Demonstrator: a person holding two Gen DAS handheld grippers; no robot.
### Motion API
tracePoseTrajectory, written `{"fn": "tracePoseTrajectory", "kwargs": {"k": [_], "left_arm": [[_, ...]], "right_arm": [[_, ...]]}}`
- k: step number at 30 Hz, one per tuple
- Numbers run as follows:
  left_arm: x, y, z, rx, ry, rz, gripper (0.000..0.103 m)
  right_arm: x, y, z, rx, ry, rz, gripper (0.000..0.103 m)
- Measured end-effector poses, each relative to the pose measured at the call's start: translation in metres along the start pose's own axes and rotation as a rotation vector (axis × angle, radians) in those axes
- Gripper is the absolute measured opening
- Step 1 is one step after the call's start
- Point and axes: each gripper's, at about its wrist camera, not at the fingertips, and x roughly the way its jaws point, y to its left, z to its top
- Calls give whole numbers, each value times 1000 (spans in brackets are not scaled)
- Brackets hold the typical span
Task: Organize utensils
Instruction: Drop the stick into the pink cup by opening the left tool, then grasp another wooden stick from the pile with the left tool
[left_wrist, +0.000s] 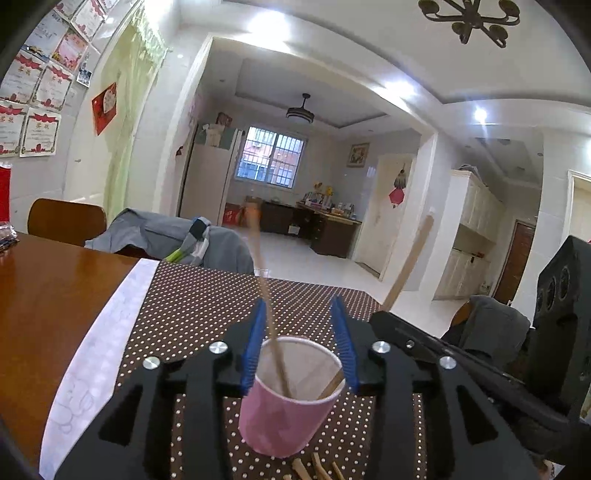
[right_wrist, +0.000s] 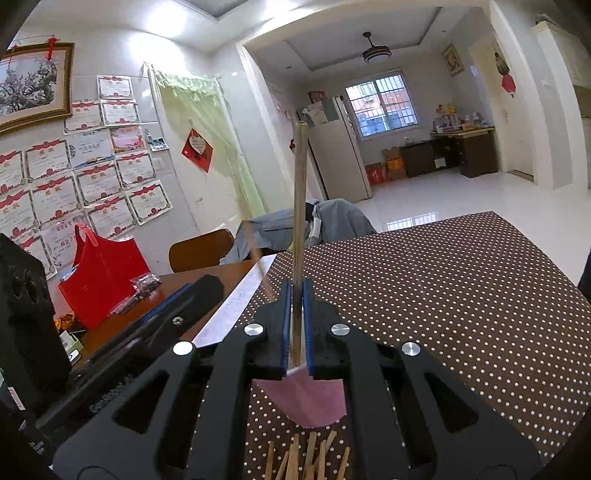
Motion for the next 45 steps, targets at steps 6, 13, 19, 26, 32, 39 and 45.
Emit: {"fn": "tracePoseTrajectory", "kwargs": {"k": [6, 13, 19, 26, 32, 39, 45], "left_arm": [[-16, -5, 0, 22, 22, 24, 45], [-38, -12, 0, 38, 56, 49, 46], [-56, -20, -10, 49, 136, 53, 46], [-63, -34, -42, 73, 324, 16, 46], [-62, -39, -76, 109, 460, 25, 46], [-52, -13, -114, 44, 620, 147, 46], [-45, -2, -125, 14, 678, 176, 46]], "right_arm": [[-12, -3, 0, 13, 14, -23, 17], [-33, -3, 1, 9, -5, -52, 47], [-54, -7, -10, -6, 42, -77, 51], [-74, -19, -38, -24, 162, -116, 52], [-84, -27, -65, -61, 275, -135, 53], [-81, -37, -88, -50, 367, -121, 53], [-76, -40, -98, -41, 409, -111, 54]]}}
